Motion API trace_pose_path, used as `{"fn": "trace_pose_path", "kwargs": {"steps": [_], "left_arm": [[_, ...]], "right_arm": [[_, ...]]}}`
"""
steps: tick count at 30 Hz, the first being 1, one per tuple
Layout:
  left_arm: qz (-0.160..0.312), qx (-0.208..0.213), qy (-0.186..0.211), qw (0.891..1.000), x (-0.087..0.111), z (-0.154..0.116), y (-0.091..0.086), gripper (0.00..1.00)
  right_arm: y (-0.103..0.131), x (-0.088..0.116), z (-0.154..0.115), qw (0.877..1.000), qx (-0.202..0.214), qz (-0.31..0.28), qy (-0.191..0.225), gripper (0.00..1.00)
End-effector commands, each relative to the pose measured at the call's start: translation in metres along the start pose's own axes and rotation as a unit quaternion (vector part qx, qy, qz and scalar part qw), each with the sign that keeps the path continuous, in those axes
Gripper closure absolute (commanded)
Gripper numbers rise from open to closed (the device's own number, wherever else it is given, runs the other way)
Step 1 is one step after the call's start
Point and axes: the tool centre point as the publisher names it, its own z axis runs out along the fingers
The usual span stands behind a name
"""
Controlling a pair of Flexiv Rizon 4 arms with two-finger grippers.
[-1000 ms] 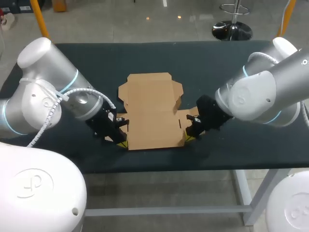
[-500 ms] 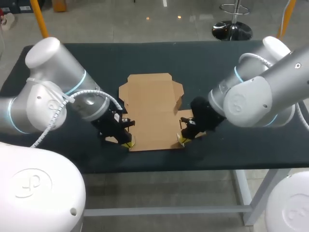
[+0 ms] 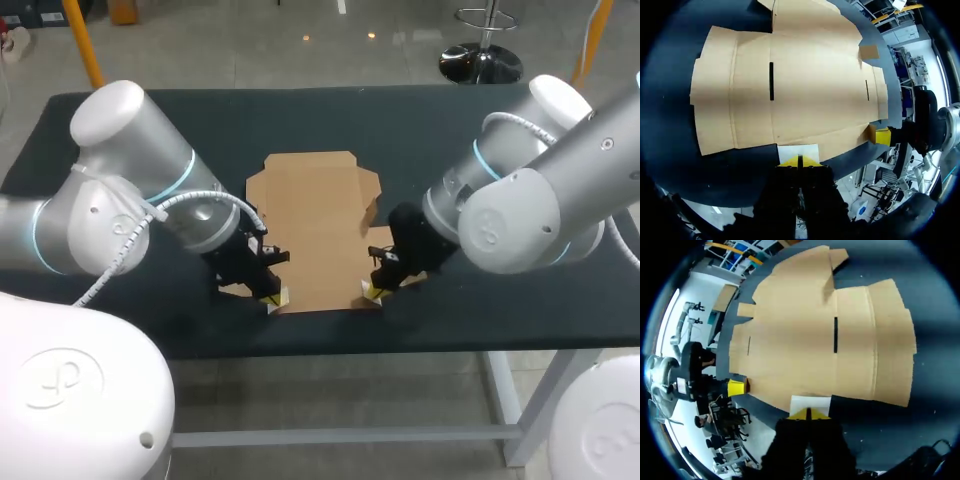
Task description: Assemble the packaging by folding the flat box into shape, placing the metal phone stand inside, and closing the box properly
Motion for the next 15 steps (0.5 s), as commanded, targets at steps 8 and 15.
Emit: {"fn": "trace_pose_path", "kwargs": {"steps": [8,15], "left_arm": [[-0.002,0.030,-0.024,0.999,0.007,0.016,0.006,1.00],[-0.005,0.039,-0.028,0.999,0.003,0.023,0.007,1.00]], "right_arm": [[0.002,0.006,0.014,0.999,-0.007,-0.013,-0.038,1.00],[0.001,0.004,0.025,0.998,-0.003,-0.015,-0.059,1.00]]}}
